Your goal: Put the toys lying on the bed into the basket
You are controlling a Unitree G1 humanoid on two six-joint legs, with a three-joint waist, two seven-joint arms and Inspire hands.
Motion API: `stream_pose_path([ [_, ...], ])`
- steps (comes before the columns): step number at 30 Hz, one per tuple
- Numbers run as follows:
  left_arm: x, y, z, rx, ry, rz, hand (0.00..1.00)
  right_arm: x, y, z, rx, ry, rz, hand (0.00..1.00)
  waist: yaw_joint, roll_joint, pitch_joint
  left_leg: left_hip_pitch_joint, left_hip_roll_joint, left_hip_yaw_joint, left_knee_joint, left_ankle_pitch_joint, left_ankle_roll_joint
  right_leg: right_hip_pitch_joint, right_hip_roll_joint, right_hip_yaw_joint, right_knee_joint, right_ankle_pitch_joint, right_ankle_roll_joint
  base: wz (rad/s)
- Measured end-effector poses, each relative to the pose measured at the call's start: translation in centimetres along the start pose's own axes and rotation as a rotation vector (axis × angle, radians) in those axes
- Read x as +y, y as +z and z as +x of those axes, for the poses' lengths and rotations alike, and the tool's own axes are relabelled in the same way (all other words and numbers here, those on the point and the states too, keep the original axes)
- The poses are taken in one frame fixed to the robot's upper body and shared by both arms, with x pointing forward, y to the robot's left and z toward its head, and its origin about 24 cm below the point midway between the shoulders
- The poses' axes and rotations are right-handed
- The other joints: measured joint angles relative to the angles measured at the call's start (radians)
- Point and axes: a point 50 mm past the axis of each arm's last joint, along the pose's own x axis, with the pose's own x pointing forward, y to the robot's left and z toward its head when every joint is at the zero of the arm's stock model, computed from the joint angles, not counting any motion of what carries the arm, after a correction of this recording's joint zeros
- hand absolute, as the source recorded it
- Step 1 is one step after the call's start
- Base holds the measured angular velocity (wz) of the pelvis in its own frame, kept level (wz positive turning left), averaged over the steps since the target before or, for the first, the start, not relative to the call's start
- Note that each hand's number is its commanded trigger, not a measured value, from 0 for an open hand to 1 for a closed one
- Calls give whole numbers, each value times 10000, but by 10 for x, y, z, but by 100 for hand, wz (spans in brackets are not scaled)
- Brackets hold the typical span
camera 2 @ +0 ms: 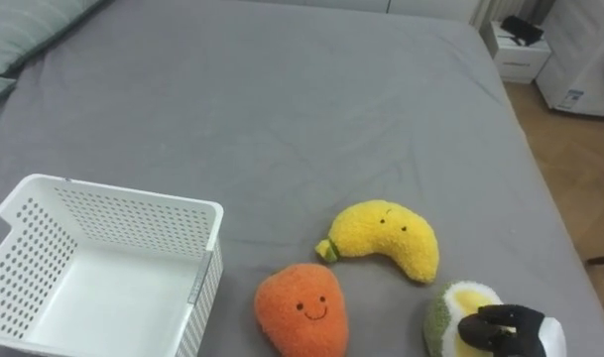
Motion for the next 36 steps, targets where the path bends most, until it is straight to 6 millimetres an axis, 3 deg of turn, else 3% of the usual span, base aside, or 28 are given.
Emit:
stream_pose_path([
  [10,-1,-21,-2,809,-139,-1156,0,-2,1,-1,-238,23,-235,100,-34,-157,-83,-109,-55,-60,5,4,9,-45,-47,-191,-150,-32,32,2],
  [14,1,-23,-2,908,-175,-1501,0,-7,0,0,-321,-77,-351,100,-36,-188,-73,-130,-90,-117,-55,16,27,-17,-82,-284,-144,-40,45,3],
  [17,2,-23,-2,926,-175,-1665,0,-10,-1,0,-295,-121,-405,100,-36,-232,-14,-128,-94,-121,-54,17,29,-17,-86,-282,-145,-43,51,0],
  [21,2,-23,-2,911,-173,-1711,0,-12,-1,1,-291,-161,-286,100,-32,-208,-63,-125,-96,-121,-46,17,30,-52,-93,-273,-144,-48,57,0],
  [23,2,-22,-2,897,-126,-1726,0,-12,1,0,-365,-151,-111,100,-36,-243,-42,-117,-95,-122,-47,18,31,-60,-90,-244,-143,-48,57,0],
  [31,4,-12,0,589,-71,-1789,0,-13,24,-1,-1280,-174,352,100,-100,-336,-27,-188,-105,-103,-57,29,45,-145,-104,-221,-121,-54,65,0],
  [36,8,2,0,-5,50,-1896,0,-15,56,-8,-2661,-74,948,100,-161,-389,-25,-154,-97,-39,-82,39,52,-189,-102,-185,-115,-51,65,-2],
])
